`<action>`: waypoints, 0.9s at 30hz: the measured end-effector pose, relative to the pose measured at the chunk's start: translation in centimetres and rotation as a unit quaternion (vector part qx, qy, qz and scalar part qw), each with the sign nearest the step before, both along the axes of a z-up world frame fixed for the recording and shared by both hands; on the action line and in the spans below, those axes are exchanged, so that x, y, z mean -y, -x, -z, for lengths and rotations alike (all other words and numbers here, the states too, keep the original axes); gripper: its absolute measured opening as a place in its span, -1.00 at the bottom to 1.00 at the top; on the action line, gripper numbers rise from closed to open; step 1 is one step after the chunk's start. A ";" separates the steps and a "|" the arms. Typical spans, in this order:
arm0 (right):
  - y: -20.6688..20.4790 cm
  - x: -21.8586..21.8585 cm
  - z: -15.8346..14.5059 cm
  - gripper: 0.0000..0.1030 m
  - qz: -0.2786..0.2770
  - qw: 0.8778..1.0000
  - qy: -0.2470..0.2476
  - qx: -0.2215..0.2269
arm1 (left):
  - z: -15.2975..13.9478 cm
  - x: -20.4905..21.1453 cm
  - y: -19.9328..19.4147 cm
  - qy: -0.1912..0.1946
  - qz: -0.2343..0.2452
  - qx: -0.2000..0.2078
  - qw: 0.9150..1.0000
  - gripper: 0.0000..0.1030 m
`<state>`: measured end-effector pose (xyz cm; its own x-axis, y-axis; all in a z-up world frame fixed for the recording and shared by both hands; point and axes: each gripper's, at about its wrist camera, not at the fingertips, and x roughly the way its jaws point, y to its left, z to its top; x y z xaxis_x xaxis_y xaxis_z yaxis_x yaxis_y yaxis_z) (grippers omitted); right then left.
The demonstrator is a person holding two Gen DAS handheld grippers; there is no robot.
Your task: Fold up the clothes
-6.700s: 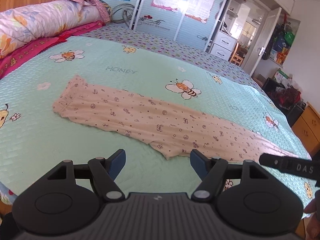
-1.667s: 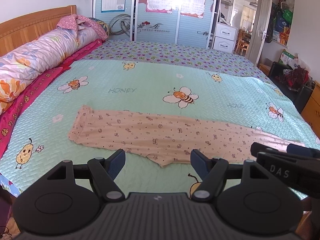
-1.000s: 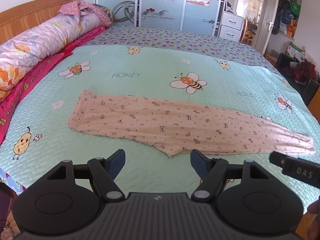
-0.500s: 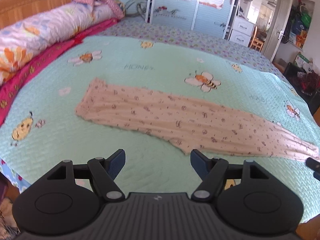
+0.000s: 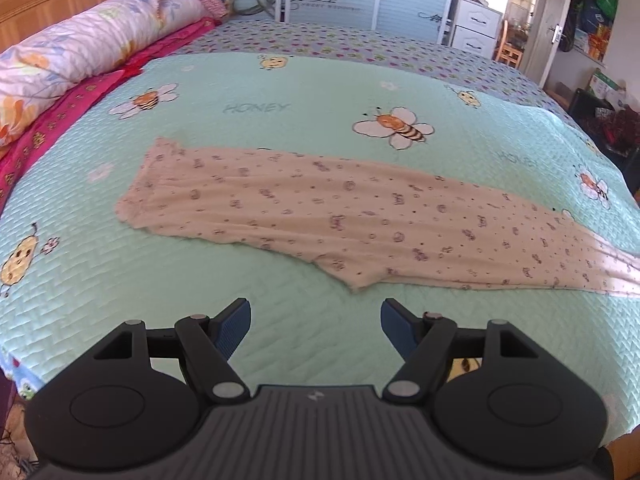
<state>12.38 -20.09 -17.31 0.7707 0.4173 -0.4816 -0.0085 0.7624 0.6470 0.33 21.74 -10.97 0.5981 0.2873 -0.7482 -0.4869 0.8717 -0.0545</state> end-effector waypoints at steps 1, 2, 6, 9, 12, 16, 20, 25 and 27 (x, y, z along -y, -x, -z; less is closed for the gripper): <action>-0.9 1.4 0.7 0.48 0.011 1.000 -0.018 -0.003 | 0.1 0.2 -0.4 -0.001 0.002 0.000 1.000 0.45; -1.9 3.0 1.4 0.48 0.024 0.999 -0.032 -0.007 | 0.3 0.4 -0.8 -0.003 0.004 -0.001 1.000 0.45; -6.5 9.6 4.2 0.48 0.082 0.993 -0.087 -0.016 | 1.0 1.1 -2.4 -0.004 0.005 -0.007 1.000 0.45; -9.9 14.2 6.0 0.48 0.122 0.984 -0.128 -0.020 | 1.7 1.9 -3.7 -0.009 0.010 -0.019 1.000 0.45; -12.9 17.8 7.7 0.48 0.153 0.976 -0.147 -0.038 | 2.3 2.7 -4.8 -0.014 0.018 -0.032 0.999 0.45; -15.8 19.8 9.3 0.40 0.167 0.973 -0.145 -0.063 | 3.0 3.4 -5.7 -0.017 0.026 -0.045 0.999 0.45; -18.6 19.8 10.1 -0.27 0.167 0.976 -0.120 -0.076 | 3.5 4.0 -6.1 -0.020 0.033 -0.056 0.998 0.45; -20.6 20.0 11.6 -0.97 0.170 0.971 -0.144 -0.087 | 3.9 4.3 -6.0 -0.021 0.036 -0.063 0.997 0.45; -20.6 19.7 11.5 -0.97 0.170 0.972 -0.144 -0.079 | 4.0 4.3 -6.0 -0.020 0.033 -0.065 0.997 0.45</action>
<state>33.03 -39.82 -28.85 0.8131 0.2863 -0.5068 0.3297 0.4908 0.8064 6.37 17.46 -14.98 0.5157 0.2818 -0.8091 -0.4284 0.9027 0.0413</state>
